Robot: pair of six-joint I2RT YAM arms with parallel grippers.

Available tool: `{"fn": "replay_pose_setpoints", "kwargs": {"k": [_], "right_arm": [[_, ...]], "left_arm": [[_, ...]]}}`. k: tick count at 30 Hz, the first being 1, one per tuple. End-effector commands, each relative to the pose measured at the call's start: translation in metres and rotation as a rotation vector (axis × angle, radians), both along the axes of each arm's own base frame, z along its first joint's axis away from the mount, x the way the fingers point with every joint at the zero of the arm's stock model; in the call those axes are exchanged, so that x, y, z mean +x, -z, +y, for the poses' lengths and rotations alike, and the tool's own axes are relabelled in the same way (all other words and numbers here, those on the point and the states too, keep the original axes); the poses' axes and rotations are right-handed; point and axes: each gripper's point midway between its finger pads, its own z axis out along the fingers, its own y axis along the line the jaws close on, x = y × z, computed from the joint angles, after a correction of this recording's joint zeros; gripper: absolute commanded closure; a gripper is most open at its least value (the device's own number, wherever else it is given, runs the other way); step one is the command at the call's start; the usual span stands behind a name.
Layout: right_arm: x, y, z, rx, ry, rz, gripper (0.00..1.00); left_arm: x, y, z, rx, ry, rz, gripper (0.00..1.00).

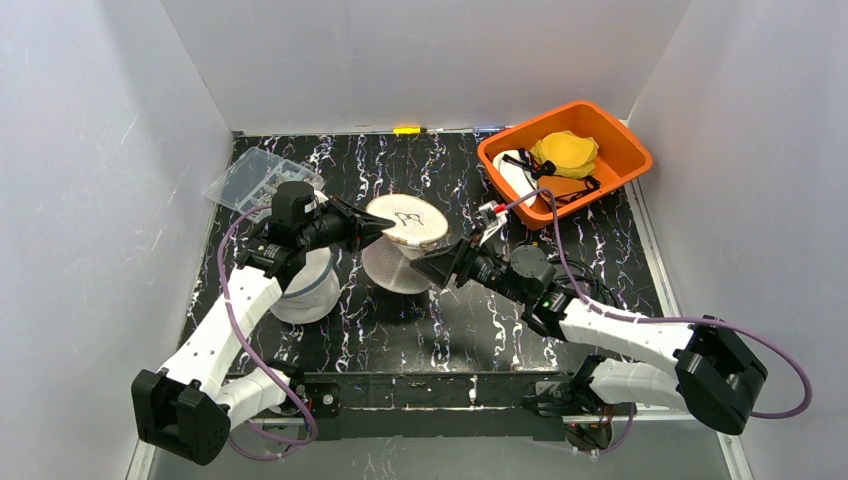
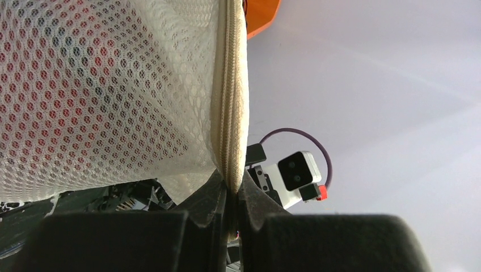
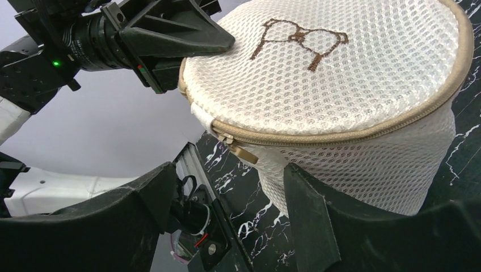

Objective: Unzip the laundry bag and remove the bra
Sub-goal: Unzip the laundry bag at the center of the board.

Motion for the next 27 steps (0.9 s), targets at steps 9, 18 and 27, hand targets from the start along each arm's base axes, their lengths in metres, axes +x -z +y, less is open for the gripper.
{"fn": "replay_pose_setpoints", "kwargs": {"k": [9,18,27], "right_arm": [[0.008,-0.043,0.004,0.136,0.03,-0.057,0.25],[0.006,-0.05,0.008,0.155,0.005,-0.076,0.31],[0.0,-0.056,0.004,0.169,-0.01,-0.101,0.35]], "left_arm": [[-0.007,-0.031,0.001,-0.032,0.0,-0.076,1.0],[-0.006,-0.025,0.001,-0.026,-0.001,-0.063,1.0],[-0.005,-0.022,0.001,-0.023,-0.003,-0.057,1.0]]}}
